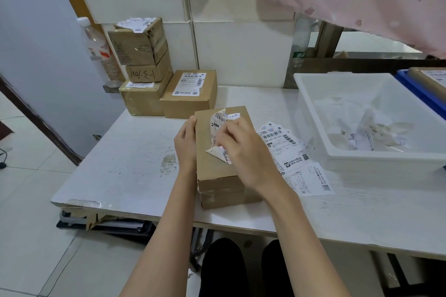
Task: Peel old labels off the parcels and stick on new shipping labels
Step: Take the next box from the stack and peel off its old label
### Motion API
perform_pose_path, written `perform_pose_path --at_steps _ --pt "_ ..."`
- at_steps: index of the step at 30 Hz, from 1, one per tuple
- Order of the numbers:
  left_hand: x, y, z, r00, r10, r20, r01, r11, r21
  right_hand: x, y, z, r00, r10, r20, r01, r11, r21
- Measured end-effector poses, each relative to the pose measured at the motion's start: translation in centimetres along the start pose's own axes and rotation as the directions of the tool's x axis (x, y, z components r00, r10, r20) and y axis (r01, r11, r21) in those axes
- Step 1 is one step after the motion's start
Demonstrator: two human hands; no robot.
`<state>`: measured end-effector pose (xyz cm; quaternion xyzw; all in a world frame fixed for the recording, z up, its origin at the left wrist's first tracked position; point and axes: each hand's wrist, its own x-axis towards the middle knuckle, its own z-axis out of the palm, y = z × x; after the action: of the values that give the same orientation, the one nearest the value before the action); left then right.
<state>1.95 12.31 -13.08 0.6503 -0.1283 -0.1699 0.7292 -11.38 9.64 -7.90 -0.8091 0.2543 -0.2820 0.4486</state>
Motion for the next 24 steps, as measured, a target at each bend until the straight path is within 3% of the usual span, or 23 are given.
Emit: perform_pose_path --at_steps 2,5,7,13,17,20,21,24 --pt "0.0 0.0 0.0 1.0 -0.006 -0.003 0.006 1.0 -0.005 0.1 -0.2 -0.1 0.999 0.032 -0.005 -0.032 0.999 0.017" --pt "0.1 0.0 0.0 1.0 -0.016 -0.013 0.015 1.0 -0.026 -0.2 0.0 0.6 0.999 -0.034 -0.033 0.026 0.979 -0.203" --pt "0.2 0.0 0.0 1.0 -0.015 -0.018 0.015 1.0 -0.007 -0.1 0.2 0.8 0.997 -0.061 -0.055 0.045 0.964 -0.261" --pt "0.1 -0.2 -0.1 1.0 0.016 0.002 -0.016 1.0 0.017 0.3 0.4 0.8 0.976 0.004 -0.219 -0.027 0.994 -0.102" --pt "0.2 -0.1 -0.1 1.0 0.014 -0.003 -0.014 0.999 0.036 0.4 0.5 0.2 0.99 0.035 -0.137 -0.047 0.996 -0.082" --pt "0.3 -0.2 -0.1 1.0 0.023 0.004 -0.023 0.999 0.036 0.2 -0.3 -0.4 0.995 0.098 -0.031 -0.096 0.993 0.066" --pt "0.3 -0.2 -0.1 1.0 0.013 0.002 -0.013 1.0 0.024 0.0 -0.4 -0.4 0.997 0.073 -0.021 -0.073 0.997 0.026" --pt "0.2 -0.2 0.0 1.0 -0.003 -0.005 0.003 1.0 0.015 -0.8 0.2 0.4 0.997 -0.058 -0.044 0.039 0.935 -0.352"
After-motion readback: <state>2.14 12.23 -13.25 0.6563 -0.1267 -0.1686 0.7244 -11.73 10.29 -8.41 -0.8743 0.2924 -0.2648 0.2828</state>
